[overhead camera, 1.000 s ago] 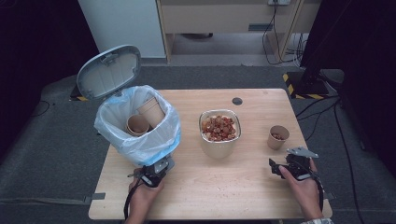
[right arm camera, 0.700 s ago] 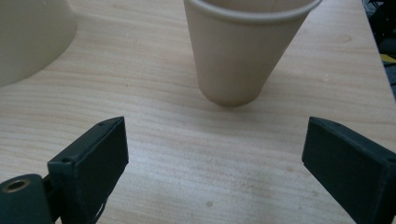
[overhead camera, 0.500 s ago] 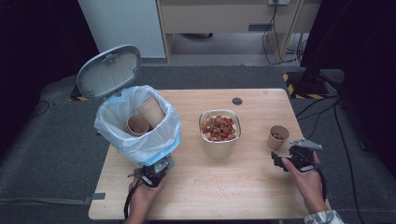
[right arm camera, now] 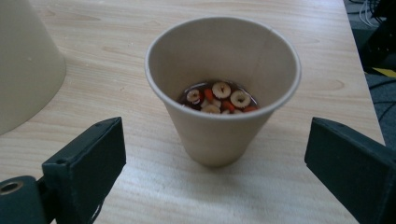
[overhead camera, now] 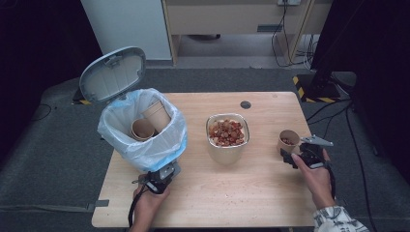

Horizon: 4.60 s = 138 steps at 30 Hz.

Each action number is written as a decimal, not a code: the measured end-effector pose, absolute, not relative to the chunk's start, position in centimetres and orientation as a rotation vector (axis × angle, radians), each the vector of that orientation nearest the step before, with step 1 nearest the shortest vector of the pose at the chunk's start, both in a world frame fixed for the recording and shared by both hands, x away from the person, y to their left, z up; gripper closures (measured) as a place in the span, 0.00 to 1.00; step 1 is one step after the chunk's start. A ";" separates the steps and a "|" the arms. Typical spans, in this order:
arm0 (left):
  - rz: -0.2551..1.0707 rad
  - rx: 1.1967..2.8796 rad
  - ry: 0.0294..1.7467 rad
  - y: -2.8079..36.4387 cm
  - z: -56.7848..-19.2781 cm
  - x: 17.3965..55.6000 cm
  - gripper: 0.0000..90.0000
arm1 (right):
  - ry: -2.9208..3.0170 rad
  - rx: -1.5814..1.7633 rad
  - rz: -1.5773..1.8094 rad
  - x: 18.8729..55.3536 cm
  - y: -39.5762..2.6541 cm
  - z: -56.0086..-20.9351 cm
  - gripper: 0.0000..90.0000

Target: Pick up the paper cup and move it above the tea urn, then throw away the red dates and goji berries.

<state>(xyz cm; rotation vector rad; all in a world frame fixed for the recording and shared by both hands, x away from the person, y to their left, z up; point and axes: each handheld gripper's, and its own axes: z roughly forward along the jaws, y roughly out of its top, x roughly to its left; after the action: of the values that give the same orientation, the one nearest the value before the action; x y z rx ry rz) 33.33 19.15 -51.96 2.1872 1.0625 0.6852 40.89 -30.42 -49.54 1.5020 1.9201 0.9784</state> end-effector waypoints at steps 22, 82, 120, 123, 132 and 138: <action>0.688 2.186 1.063 19.1 -52.0 33.3 0.99 | 1.877 1.446 1.032 44.1 -29.9 -51.6 0.26; 0.690 2.189 1.062 19.1 -52.0 33.3 0.99 | 2.002 1.085 1.064 45.9 -28.9 -37.9 0.38; 0.700 2.194 1.057 19.0 -52.0 33.3 0.99 | 2.077 0.933 1.108 48.5 -25.8 -33.9 0.38; 0.702 2.195 1.057 19.0 -52.0 33.2 0.99 | 2.100 0.881 1.133 48.8 -24.6 -33.2 0.38; 0.701 2.195 1.056 19.0 -52.0 33.3 0.99 | 2.153 0.815 1.164 49.1 -21.6 -32.8 0.38; 0.701 2.195 1.057 19.0 -52.0 33.3 0.99 | 2.174 0.794 1.153 49.1 -20.6 -32.9 0.38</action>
<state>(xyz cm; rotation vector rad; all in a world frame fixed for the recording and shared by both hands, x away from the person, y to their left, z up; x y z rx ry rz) 33.25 19.02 -51.98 2.1952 1.0573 0.7008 49.12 -20.58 -32.91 0.7940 2.1736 1.1529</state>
